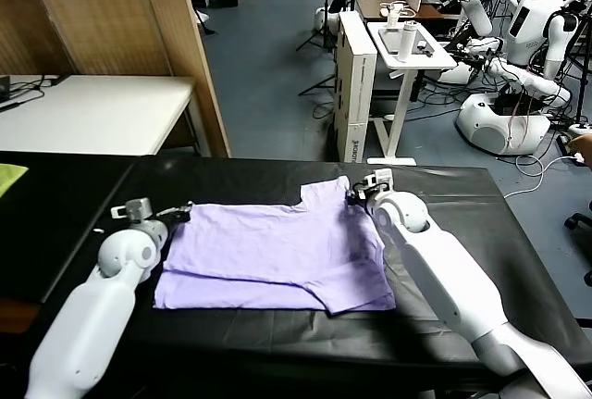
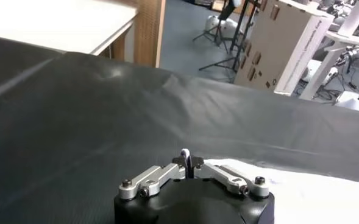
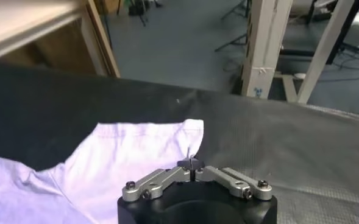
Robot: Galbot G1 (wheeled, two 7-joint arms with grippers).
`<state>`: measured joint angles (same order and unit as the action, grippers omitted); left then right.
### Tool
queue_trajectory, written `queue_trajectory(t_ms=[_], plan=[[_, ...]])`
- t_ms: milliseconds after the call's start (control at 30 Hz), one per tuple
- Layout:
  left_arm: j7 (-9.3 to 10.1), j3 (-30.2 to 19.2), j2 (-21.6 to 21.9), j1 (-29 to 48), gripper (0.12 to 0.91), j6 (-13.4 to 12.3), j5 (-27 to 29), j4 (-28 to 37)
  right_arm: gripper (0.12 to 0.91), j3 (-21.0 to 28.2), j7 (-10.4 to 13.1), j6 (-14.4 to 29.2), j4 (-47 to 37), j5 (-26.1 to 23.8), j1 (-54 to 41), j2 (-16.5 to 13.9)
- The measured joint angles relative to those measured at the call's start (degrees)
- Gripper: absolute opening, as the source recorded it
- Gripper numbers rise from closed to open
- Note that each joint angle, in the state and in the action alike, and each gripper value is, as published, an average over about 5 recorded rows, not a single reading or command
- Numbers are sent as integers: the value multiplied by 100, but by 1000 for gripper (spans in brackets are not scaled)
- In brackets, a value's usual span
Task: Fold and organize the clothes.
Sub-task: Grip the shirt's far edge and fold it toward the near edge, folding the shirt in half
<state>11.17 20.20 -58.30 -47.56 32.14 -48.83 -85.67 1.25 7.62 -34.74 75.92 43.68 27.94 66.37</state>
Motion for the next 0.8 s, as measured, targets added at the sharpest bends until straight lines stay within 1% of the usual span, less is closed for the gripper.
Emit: queue_trajectory(t_ms=[133, 300, 600, 800], plan=[[30, 106, 49, -169, 180, -6, -77, -252, 138, -63, 20, -25, 268, 85, 109, -141], [74, 277, 132, -480, 180, -5, -179, -725, 138, -210, 34, -46, 676, 172, 281, -358], [83, 624, 257, -1077, 180, -41, -218, -1414, 138, -470, 51, -97, 1215, 277, 587, -716], [79, 810, 303, -1403, 180, -66, -212, -1696, 138, -588, 156, -262, 1567, 483, 841, -930]])
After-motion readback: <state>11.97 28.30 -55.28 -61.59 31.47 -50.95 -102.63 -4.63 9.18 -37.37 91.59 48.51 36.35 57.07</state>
